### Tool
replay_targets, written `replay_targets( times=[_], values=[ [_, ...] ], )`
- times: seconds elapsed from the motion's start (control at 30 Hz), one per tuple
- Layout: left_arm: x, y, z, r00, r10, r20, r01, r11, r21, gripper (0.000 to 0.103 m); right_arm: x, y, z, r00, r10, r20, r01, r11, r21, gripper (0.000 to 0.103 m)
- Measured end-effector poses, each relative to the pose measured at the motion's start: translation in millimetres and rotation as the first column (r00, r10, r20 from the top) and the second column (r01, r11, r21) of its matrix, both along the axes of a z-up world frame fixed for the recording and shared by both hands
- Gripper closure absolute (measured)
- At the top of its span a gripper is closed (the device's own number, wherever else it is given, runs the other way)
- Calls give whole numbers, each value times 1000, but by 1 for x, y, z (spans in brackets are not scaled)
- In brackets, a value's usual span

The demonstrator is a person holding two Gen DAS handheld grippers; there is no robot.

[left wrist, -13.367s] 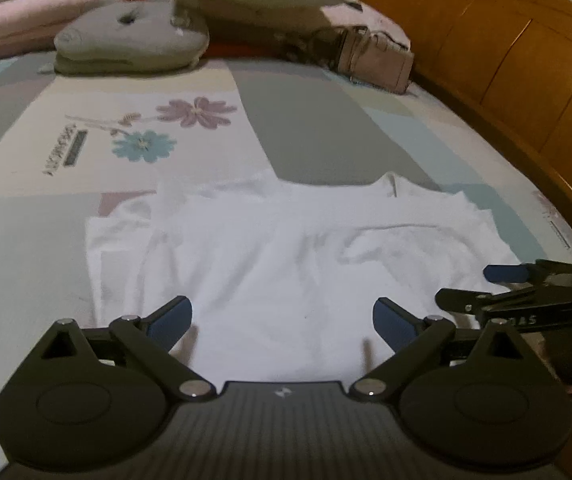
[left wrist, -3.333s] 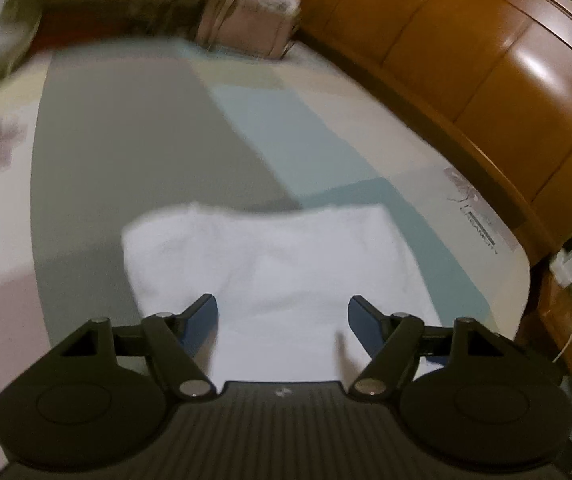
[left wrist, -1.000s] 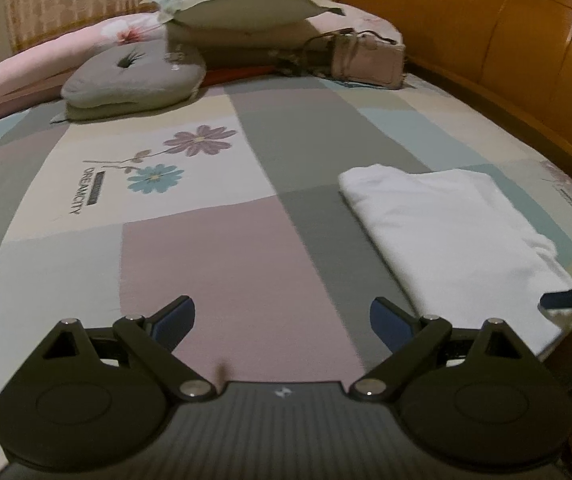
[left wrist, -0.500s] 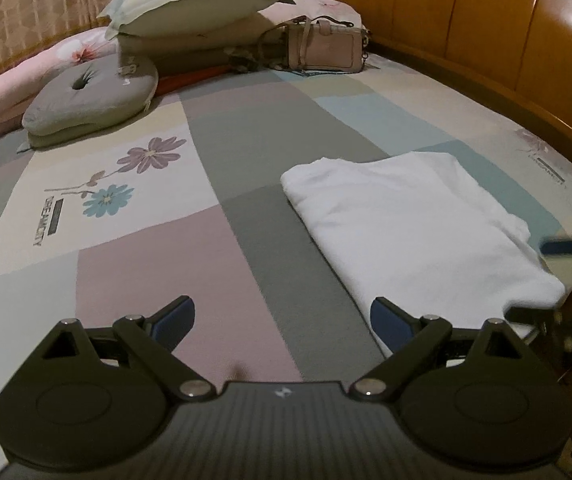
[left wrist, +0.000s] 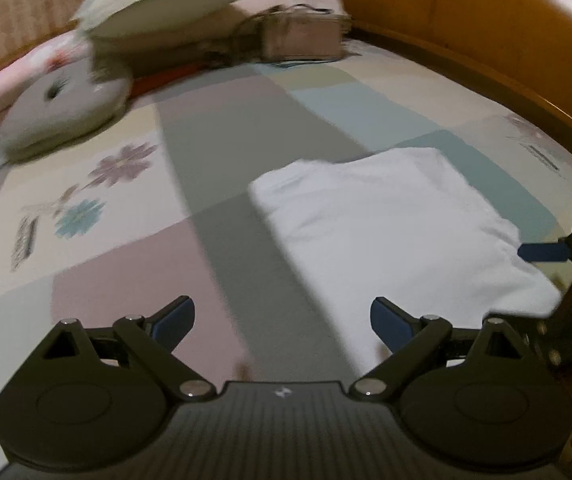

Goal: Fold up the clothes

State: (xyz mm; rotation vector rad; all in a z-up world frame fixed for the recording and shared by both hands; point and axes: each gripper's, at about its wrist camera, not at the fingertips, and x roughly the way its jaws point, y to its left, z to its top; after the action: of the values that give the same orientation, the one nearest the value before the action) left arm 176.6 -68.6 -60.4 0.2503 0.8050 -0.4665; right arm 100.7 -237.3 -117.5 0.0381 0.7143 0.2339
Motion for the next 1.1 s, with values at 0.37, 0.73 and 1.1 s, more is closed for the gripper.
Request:
replay_targets(
  times=[0.37, 0.73, 1.1],
  values=[
    [46, -85, -36, 955, -257, -151, 218, 948, -232, 8, -12, -31, 7, 999, -33, 41, 30, 997, 65, 0],
    [37, -67, -25, 968, -209, -139, 181, 964, -194, 2, -12, -45, 1, 998, -67, 0, 67, 990, 124, 0],
    [40, -20, -16, 970, -118, -211, 44, 944, -326, 1, -8, -57, 0, 993, -85, -82, 104, 959, 265, 0]
  ],
)
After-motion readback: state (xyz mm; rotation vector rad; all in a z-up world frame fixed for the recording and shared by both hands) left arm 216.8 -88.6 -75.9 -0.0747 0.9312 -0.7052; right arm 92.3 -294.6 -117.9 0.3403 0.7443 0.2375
